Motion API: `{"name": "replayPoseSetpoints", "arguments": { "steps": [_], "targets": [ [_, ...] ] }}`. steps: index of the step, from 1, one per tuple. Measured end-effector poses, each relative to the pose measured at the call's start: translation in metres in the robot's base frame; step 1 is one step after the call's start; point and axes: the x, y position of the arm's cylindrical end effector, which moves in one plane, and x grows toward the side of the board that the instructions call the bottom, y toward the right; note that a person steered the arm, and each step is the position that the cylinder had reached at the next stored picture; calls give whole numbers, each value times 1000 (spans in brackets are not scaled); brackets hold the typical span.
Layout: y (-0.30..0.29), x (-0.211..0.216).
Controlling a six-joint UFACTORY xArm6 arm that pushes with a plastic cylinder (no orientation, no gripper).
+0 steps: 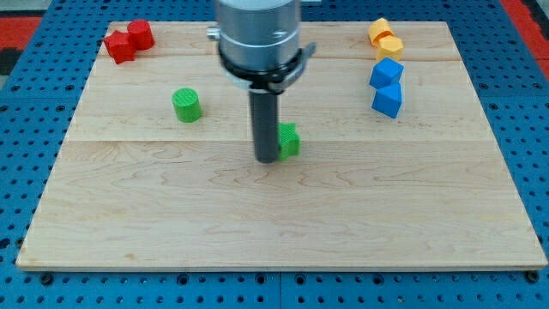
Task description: Move the green star to the bottom of the blue triangle
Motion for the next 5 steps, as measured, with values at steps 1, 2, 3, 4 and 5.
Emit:
{"name": "replayPoseSetpoints", "arguments": {
  "steps": [1,2,3,4,5],
  "targets": [
    [-23,-22],
    [-41,-36],
    [5,-31],
    [48,-29],
    [79,-29]
  ]
}}
